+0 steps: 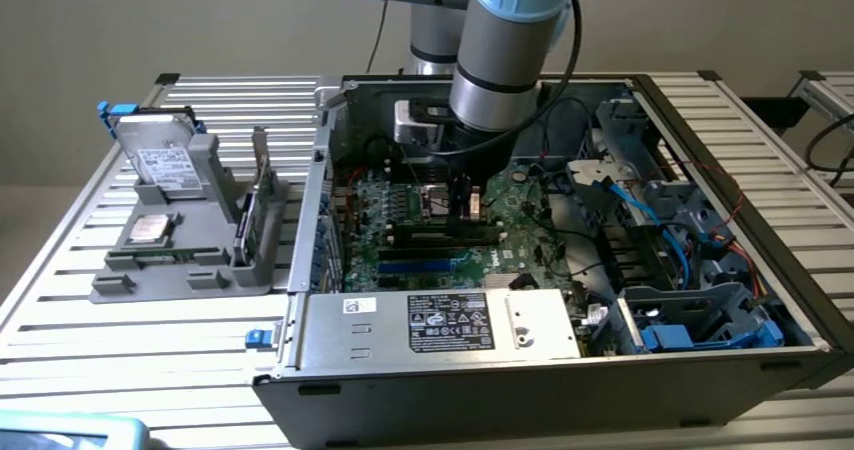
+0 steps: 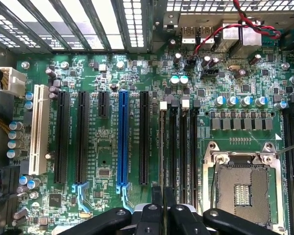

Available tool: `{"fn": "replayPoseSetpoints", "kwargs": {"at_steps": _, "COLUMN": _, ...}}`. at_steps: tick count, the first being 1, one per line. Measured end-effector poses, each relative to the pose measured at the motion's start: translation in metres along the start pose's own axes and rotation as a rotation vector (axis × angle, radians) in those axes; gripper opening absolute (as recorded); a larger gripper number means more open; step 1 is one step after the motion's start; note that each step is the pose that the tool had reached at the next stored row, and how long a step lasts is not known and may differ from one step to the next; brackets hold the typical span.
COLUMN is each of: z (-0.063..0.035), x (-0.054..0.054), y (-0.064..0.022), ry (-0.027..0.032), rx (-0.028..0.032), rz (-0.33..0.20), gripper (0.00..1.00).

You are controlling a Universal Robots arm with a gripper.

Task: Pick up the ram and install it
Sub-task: 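Insert the ram into the slot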

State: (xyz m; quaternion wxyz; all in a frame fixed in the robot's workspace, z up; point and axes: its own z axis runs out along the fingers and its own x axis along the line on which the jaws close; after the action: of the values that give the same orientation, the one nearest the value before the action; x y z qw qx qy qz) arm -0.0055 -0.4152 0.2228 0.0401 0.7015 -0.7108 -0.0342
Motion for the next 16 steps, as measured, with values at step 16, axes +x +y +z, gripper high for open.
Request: {"fn": "replayPoseSetpoints", "kwargs": {"at_steps": 16, "z": -0.0012, "x": 0.0, "y": -0.0012, "ry": -0.0035, "rx": -0.0024, "rz": 0.0, "gripper": 0.13}}
